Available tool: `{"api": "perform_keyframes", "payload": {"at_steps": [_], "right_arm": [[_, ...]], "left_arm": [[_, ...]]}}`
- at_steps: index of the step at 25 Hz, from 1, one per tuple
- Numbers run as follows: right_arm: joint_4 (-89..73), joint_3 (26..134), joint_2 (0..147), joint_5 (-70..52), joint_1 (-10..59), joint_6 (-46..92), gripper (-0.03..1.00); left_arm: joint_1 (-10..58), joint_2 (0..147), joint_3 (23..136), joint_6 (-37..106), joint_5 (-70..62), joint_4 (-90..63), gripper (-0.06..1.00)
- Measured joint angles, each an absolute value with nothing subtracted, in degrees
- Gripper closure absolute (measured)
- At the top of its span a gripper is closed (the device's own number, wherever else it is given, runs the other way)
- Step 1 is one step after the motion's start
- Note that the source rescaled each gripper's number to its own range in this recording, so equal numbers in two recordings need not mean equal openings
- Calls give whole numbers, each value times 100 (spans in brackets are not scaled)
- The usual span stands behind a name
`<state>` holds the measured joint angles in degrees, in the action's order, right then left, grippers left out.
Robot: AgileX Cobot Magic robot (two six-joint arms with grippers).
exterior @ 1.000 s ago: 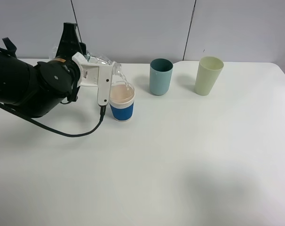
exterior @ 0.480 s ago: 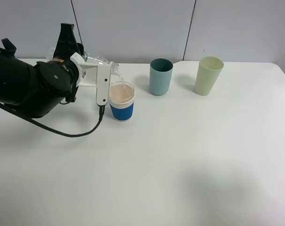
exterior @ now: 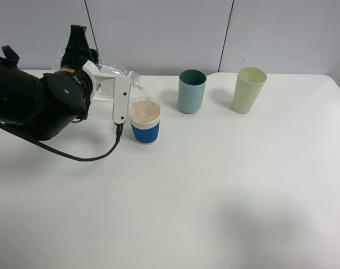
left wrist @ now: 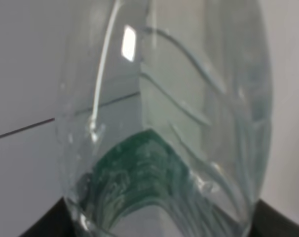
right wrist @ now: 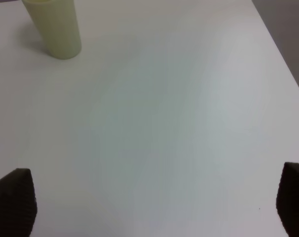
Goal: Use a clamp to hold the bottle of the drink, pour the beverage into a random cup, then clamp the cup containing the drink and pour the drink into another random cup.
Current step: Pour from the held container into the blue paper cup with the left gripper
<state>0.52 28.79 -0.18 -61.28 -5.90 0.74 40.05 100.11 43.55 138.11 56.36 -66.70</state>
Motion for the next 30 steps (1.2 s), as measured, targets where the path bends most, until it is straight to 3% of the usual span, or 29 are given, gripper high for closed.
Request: {"api": "perform_keyframes", "payload": {"at_steps": [30], "right_arm": [[52, 2879, -18, -6128, -590, 74, 4]], "left_arm": [[3966, 10005, 4355, 14294, 5983, -6756, 91]]}}
